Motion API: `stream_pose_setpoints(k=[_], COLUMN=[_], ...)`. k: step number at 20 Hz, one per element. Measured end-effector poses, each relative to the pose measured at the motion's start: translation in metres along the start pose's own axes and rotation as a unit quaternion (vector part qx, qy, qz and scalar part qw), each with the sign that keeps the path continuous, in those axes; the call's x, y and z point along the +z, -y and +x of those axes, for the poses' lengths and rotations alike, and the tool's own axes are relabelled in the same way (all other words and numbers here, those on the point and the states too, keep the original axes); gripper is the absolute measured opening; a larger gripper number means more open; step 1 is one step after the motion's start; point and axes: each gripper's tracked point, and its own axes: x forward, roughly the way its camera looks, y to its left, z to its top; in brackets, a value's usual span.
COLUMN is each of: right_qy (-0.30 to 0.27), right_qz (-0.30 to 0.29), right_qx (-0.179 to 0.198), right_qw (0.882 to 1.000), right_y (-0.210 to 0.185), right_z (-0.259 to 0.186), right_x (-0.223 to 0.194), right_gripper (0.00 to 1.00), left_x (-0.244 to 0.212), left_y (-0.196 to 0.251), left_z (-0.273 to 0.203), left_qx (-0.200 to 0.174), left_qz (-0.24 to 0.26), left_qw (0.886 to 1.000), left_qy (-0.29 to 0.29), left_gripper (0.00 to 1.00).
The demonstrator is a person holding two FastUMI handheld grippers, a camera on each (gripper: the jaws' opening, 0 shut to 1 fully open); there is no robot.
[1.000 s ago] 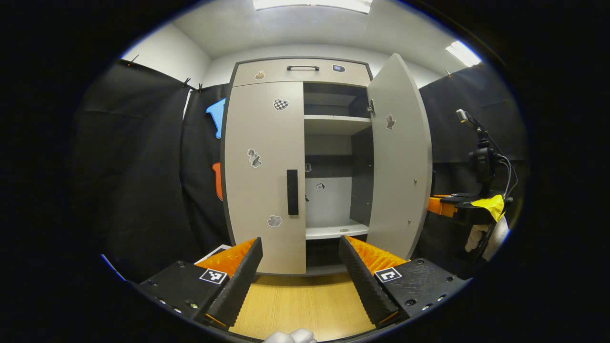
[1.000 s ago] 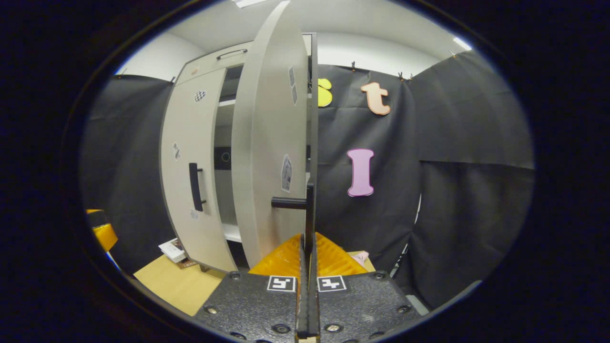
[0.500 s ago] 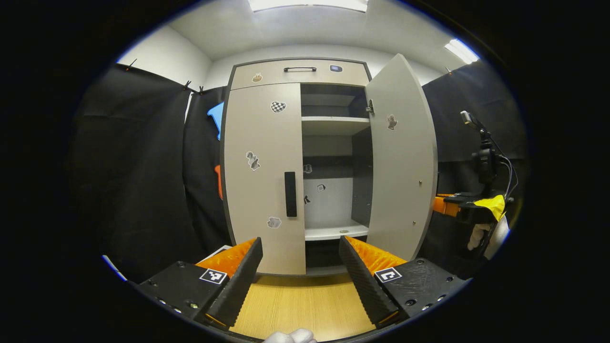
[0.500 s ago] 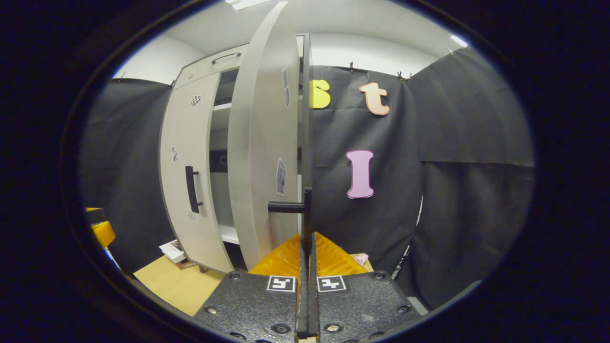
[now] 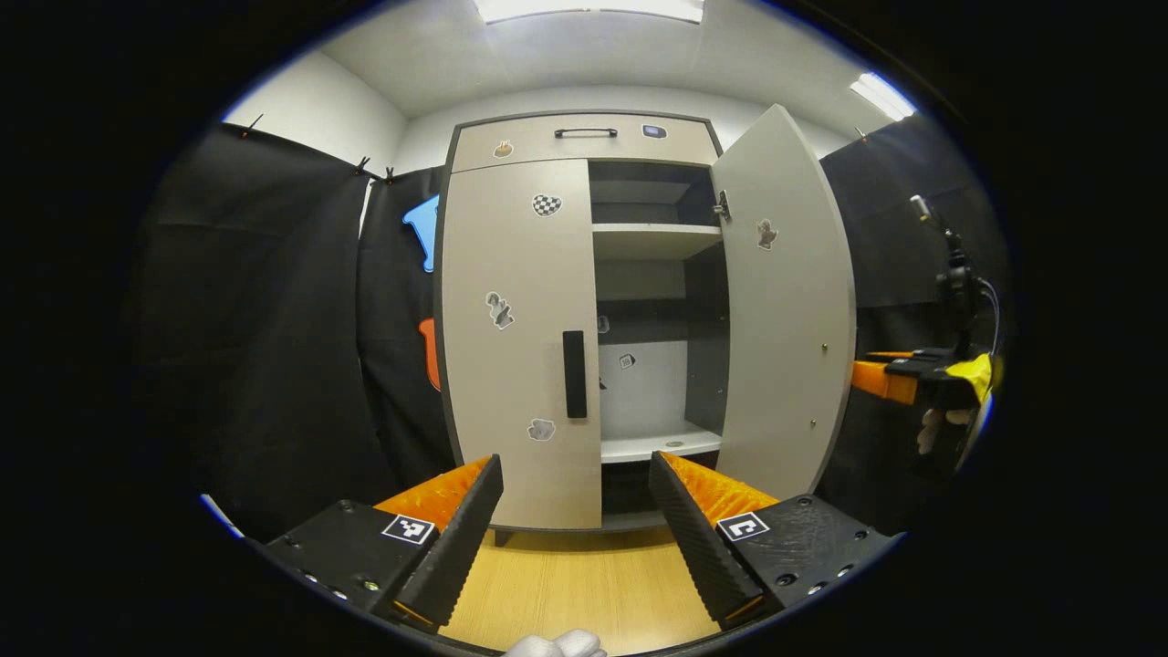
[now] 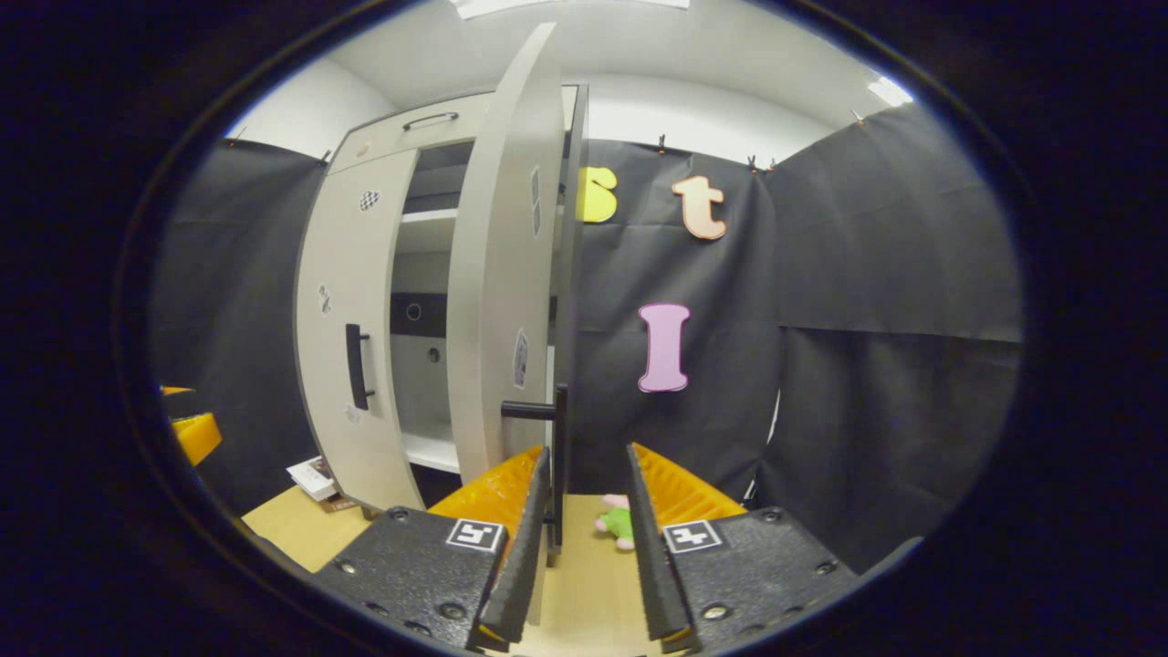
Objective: Open the right door of the double-door shoe cabinet with the right hand, and open the left door with the left hand.
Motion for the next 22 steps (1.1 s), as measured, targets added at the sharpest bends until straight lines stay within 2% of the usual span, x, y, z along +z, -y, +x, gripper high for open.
stream_pose_setpoints(k=[1, 4, 5, 7, 10, 14, 17, 22], right_qy=[0.002, 0.009, 0.010, 0.015, 0.011, -0.013, -0.017, -0.010], right_qz=[0.004, 0.013, 0.016, 0.017, 0.022, 0.025, 0.025, 0.012], right_qx=[0.000, 0.001, 0.005, 0.009, 0.024, 0.041, 0.038, 0.010], right_qw=[1.000, 1.000, 1.000, 1.000, 0.999, 0.999, 0.999, 1.000], right_y=[-0.002, -0.014, -0.022, -0.036, -0.069, -0.091, -0.093, -0.081], right_z=[-0.012, -0.040, -0.049, -0.066, -0.077, -0.083, -0.083, -0.081], right_x=[0.003, 0.003, 0.001, -0.006, -0.014, -0.029, -0.030, -0.021], right_gripper=[0.65, 0.84, 0.94, 1.00, 1.00, 0.99, 1.00, 0.99], left_x=[-0.001, -0.002, -0.002, -0.006, -0.005, -0.001, 0.005, 0.010], left_y=[-0.003, -0.014, -0.017, -0.022, -0.023, -0.016, -0.009, -0.002], left_z=[0.004, 0.017, 0.024, 0.038, 0.067, 0.106, 0.141, 0.204], left_qx=[0.000, 0.000, 0.001, 0.002, -0.001, -0.013, -0.020, -0.024], left_qz=[0.000, -0.002, -0.003, -0.003, -0.002, 0.002, 0.009, 0.017], left_qw=[1.000, 1.000, 1.000, 1.000, 1.000, 1.000, 1.000, 0.999], left_qy=[-0.002, 0.000, 0.000, -0.003, -0.005, 0.000, 0.013, 0.019], left_gripper=[0.96, 0.96, 0.96, 0.96, 0.96, 0.96, 0.96, 0.96])
